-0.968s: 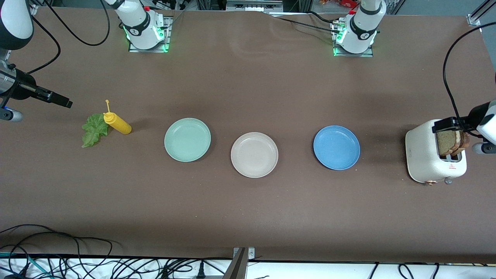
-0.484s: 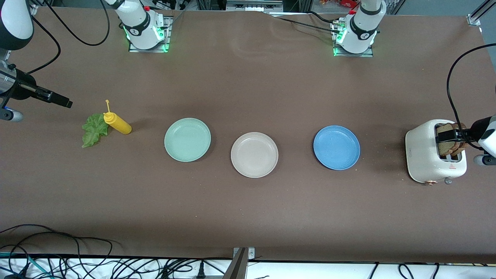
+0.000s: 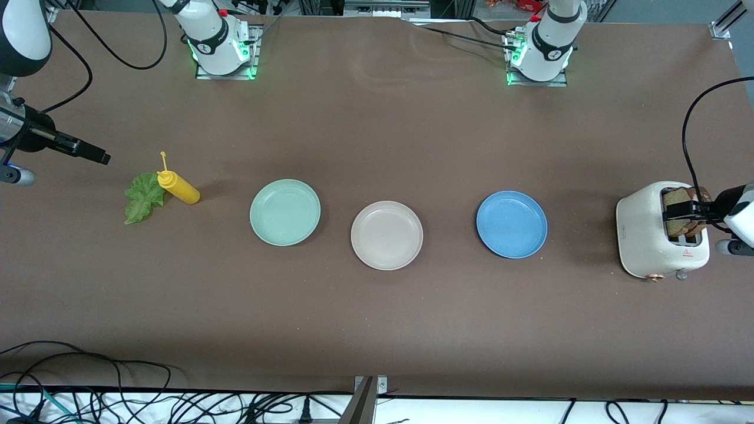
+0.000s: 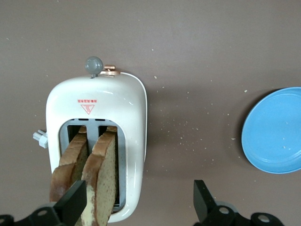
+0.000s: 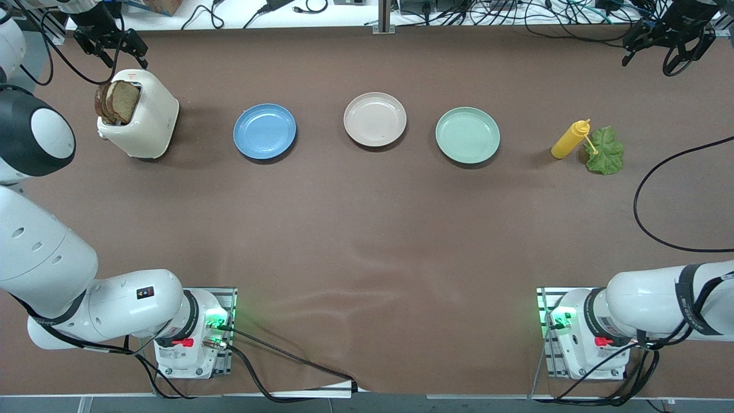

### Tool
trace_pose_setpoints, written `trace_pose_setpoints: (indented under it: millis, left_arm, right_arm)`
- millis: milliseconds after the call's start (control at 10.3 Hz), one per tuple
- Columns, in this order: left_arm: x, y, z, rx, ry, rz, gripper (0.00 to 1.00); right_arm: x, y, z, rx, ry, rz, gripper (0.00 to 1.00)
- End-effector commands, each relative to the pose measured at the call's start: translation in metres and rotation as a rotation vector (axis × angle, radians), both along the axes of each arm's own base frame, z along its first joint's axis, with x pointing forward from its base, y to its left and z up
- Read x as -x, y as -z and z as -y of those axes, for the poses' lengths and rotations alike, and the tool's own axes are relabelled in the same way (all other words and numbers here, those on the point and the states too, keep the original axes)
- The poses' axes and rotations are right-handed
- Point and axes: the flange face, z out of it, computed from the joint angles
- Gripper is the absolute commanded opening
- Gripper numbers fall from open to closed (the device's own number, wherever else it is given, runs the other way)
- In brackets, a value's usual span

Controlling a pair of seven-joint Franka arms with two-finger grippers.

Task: Make sandwich on beige plate with both arms
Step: 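Lower the left gripper over the toast slices in the white toaster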

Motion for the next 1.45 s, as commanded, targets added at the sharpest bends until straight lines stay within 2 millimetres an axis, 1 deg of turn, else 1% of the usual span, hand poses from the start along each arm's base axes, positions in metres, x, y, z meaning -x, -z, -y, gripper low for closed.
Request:
trace_pose_setpoints:
  millis: [0,97,484,678,872,1065,1259,1356]
  left_arm:
    - [-0.001,0.006,-0.009,-0.014,0.028,0.004,1.0]
    - [0.0,0.011,-0.014,-0.014,0.023,0.005,1.0]
    - [0.002,0.022,-0.018,-0.013,0.023,0.01,1.0]
    - [0.004,0.034,-0.02,-0.012,0.023,0.015,1.0]
    - [0.005,0.036,-0.022,-0.008,0.036,0.022,1.0]
    - [0.009,0.045,-0.027,-0.005,0.027,0.022,1.0]
    - [0.012,0.05,-0.029,0.001,0.035,0.022,1.0]
    - [0.014,0.05,-0.034,0.004,0.032,0.021,1.0]
  right_arm:
    - [0.003,-0.001,0.0,0.007,-0.006,0.014,1.0]
    - [0.003,-0.002,0.001,0.007,-0.005,0.017,1.0]
    - [0.003,-0.006,0.001,0.008,-0.005,0.027,1.0]
    - [0.004,-0.007,0.0,0.008,-0.006,0.027,1.0]
    - [0.004,-0.007,0.0,0.008,-0.006,0.027,1.0]
    - [0.004,-0.007,0.0,0.008,-0.009,0.027,1.0]
    - [0.004,-0.006,0.0,0.008,-0.009,0.025,1.0]
    - [0.004,-0.006,0.001,0.008,-0.009,0.027,1.0]
